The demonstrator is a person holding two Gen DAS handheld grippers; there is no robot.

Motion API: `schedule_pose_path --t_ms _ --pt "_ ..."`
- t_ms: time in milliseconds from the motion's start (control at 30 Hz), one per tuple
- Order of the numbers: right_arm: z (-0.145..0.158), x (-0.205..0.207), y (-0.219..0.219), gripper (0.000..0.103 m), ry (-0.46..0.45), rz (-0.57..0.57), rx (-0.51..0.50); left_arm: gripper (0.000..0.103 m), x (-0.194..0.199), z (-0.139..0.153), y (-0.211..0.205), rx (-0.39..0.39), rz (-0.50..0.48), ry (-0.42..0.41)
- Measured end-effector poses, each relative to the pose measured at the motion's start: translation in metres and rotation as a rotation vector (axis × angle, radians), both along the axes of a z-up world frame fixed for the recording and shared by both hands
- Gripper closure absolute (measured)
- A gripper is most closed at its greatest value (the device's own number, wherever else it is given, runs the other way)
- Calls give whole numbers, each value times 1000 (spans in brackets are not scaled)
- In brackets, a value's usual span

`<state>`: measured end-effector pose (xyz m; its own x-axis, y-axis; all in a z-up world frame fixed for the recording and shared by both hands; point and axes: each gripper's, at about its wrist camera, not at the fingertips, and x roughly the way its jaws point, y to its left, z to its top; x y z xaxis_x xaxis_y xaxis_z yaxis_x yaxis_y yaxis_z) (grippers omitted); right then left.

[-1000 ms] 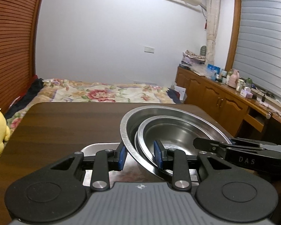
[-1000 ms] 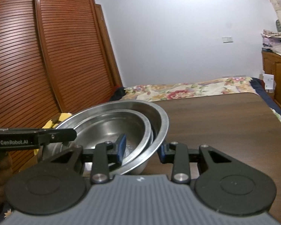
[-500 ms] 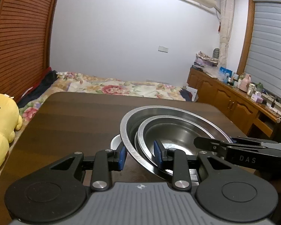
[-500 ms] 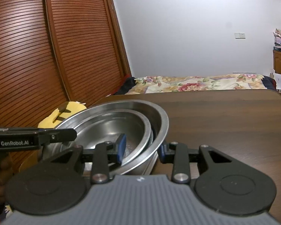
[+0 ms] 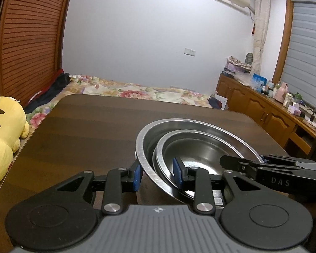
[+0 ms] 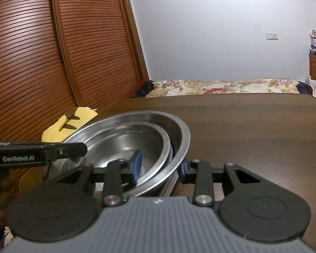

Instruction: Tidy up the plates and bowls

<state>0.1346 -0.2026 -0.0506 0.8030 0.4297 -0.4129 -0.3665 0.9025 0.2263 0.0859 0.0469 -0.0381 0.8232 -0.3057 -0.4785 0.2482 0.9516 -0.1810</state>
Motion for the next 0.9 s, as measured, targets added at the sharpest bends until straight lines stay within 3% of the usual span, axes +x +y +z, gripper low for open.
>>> schedule_pose_path --t_ms 633,800,900 --pt "-1 2 6 65 -11 8 -18 69 -2 -5 -1 6 9 -8" --pt "-2 1 6 49 -15 -8 -24 67 -3 -6 -2 18 20 -11" --pt "-4 1 4 42 -14 -6 -24 55 -4 -6 -1 18 36 -14"
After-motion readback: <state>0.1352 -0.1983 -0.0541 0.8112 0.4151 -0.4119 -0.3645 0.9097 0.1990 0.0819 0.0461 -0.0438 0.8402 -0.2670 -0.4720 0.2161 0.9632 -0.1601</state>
